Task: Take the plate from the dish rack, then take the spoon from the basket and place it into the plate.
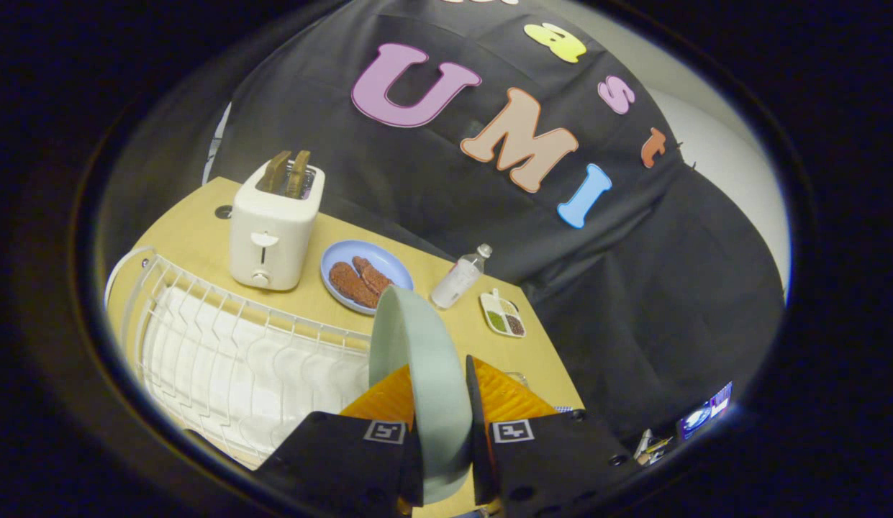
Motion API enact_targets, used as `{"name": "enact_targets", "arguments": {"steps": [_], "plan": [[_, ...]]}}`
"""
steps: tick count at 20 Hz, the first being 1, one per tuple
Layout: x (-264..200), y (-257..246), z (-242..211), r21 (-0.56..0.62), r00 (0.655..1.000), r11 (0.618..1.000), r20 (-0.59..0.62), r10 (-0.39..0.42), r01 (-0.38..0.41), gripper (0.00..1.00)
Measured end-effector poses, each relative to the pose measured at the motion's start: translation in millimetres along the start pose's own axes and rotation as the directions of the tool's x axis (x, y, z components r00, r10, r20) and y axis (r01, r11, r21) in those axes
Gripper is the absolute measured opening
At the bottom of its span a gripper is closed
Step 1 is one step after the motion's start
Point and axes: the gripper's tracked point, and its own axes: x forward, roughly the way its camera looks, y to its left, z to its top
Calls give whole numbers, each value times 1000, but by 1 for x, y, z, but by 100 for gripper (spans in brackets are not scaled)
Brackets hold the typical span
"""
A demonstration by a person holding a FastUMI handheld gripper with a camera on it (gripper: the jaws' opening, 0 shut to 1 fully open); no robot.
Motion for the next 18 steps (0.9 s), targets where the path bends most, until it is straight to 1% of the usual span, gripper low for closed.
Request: {"name": "enact_targets", "arguments": {"steps": [2,3,6,9,11,13,16,18], "plan": [[-14,-9,7,2,999,1000,32,-6,6,29],[-23,-16,9,24,999,1000,39,-8,7,29],[-45,-52,8,144,998,990,62,3,-12,29],[-57,-99,-3,269,997,963,71,-22,2,29],[-55,-127,-22,334,998,942,49,-45,26,29],[-50,-150,-50,372,997,925,2,-78,72,29],[-38,-177,-99,397,988,906,-93,-121,148,29],[-32,-186,-129,411,980,893,-148,-135,185,29]]}}
